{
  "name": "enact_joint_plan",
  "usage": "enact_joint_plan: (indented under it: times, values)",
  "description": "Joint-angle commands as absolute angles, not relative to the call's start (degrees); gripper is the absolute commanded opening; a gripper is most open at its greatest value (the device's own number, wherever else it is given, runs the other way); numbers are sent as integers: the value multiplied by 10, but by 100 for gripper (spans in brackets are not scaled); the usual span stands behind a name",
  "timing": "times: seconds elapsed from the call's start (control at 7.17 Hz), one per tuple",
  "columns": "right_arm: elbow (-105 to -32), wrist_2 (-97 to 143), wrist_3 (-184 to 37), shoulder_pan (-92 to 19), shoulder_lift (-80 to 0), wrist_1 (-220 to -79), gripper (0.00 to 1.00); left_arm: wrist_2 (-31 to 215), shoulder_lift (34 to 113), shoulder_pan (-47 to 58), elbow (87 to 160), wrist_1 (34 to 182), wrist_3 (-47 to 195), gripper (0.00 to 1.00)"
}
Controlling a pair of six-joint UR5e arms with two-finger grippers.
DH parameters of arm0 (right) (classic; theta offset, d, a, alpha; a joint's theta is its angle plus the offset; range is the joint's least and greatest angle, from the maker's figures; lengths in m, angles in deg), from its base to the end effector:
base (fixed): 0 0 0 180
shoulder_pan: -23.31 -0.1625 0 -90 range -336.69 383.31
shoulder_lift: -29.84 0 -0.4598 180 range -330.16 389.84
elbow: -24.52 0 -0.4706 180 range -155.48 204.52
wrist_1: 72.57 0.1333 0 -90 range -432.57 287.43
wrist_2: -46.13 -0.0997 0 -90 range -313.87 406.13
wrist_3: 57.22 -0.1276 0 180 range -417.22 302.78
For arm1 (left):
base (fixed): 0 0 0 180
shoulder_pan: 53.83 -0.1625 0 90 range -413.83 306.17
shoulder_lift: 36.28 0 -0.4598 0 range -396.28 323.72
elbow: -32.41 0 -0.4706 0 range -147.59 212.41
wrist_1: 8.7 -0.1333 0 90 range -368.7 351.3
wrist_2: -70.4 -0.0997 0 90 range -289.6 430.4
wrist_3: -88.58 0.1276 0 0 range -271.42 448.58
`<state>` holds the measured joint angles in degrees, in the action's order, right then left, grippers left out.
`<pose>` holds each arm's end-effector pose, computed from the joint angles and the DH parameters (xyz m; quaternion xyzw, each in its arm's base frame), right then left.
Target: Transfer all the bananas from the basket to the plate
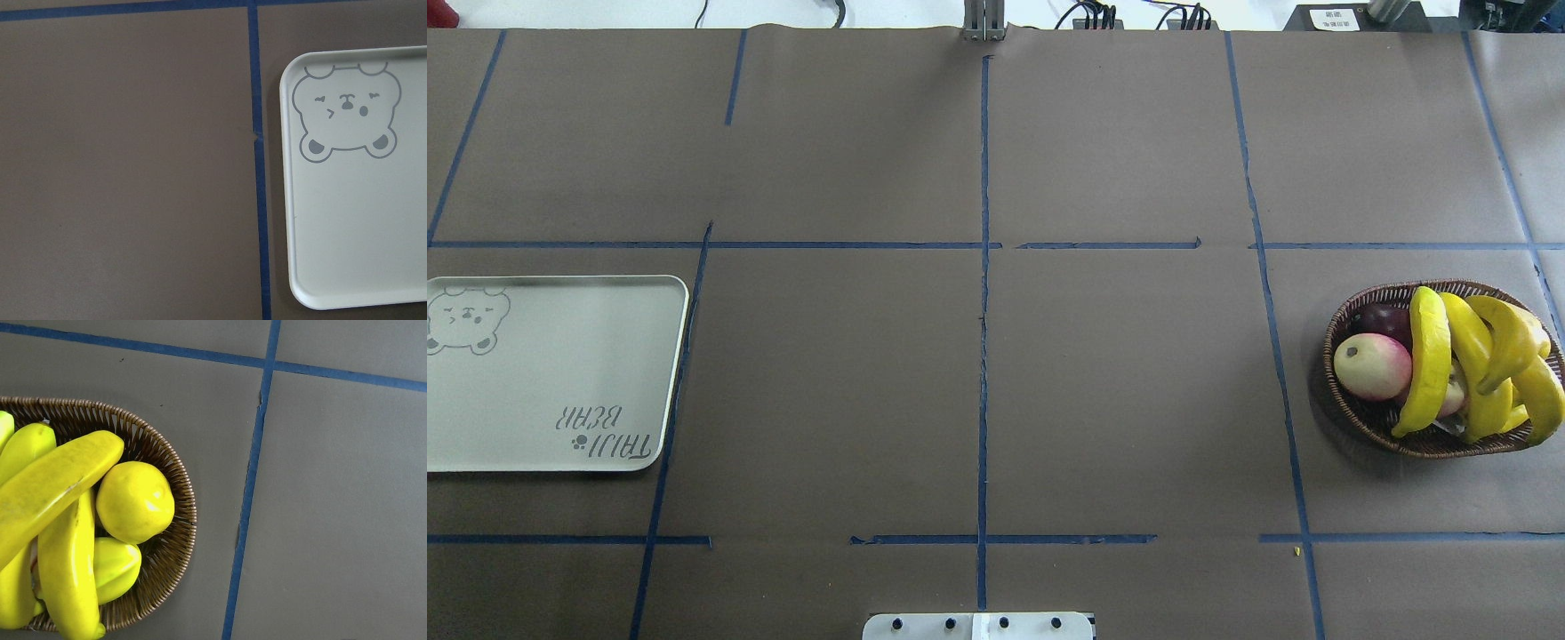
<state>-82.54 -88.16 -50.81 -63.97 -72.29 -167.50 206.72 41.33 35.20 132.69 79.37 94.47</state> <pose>0.0218 -0.4735 0.6629 0.0121 -0.3768 -0.0737 0.9233 -0.0331 -0.4655 0.7238 -0.0155 0.3941 0.0411 0.9180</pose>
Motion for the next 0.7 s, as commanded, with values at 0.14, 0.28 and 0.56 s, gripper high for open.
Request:
enact_joint_plan:
  times: [0.14, 0.28, 0.56]
  values:
    - [-825, -882, -508, -640, -723, -1675, 100, 2067, 411, 351, 1329, 791, 945, 100]
    - [-826, -884, -509, -640, -723, -1675, 100, 2067, 411, 351, 1328, 793, 944, 100]
    - [-858, -892, -513, -614, -723, -1652, 100, 2067, 411, 351, 1321, 794, 944, 100]
